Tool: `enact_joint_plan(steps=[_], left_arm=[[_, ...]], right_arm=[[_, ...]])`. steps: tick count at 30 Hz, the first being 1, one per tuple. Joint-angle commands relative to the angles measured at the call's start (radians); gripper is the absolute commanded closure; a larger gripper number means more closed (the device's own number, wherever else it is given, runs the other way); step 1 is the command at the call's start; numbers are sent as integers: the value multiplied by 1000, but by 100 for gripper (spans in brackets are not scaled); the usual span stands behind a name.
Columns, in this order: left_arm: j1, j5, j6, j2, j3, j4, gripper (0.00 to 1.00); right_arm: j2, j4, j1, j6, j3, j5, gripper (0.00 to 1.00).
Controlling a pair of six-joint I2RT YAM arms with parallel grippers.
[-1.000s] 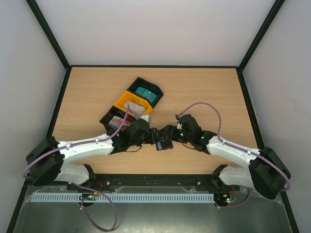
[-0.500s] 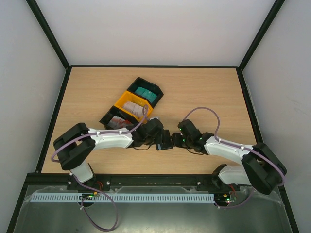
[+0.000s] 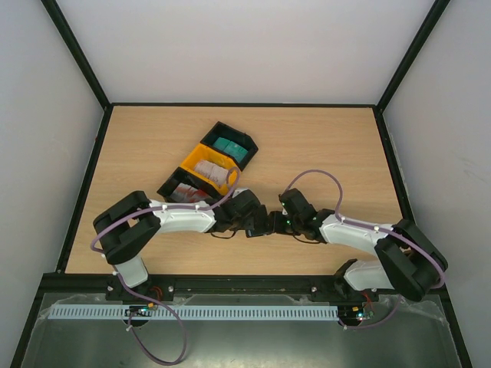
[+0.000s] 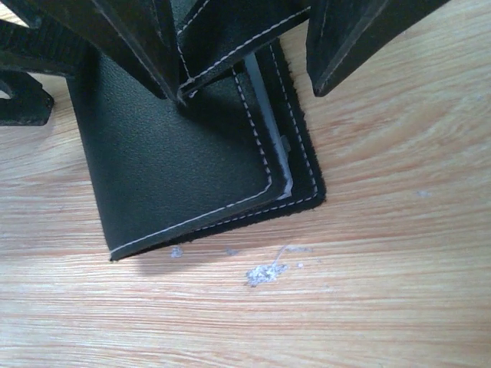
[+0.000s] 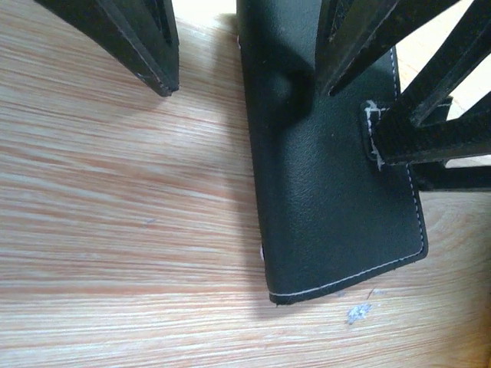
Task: Put the credit cards into the card holder
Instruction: Close the card holder at the center of the board, then turn over the card holder at the center of the board.
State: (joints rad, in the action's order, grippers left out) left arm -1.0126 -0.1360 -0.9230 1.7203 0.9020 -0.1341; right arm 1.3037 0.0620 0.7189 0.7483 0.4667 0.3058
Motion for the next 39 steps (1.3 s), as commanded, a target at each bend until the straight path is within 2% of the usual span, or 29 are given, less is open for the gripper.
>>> enact_joint_plan(steps=[1,6,10,19,24,35,39], left_arm=[[-4,-34,23,23,-11,-73,57],[-3,-36,30,34,-42,-82,75],[1,-34,28,37,-80,-74,81],[12,6,5,26,-184,-11,83],[15,31,-9,30,-225,22,82],[18,50,-26,28,-256,53,83],[19,54,-24,22,-259,57,83]], right_arm=[[3,-45,-14,20,-28,76,51],[11,-143,-17,74,-66,122,51],[43,-209,-18,100,-95,153,51],[172,-558,-20,192,-189,330,55],[189,-708,-20,248,-203,364,58],[230,-772,-20,284,-169,302,78],[209,-740,-19,281,-168,275,90]])
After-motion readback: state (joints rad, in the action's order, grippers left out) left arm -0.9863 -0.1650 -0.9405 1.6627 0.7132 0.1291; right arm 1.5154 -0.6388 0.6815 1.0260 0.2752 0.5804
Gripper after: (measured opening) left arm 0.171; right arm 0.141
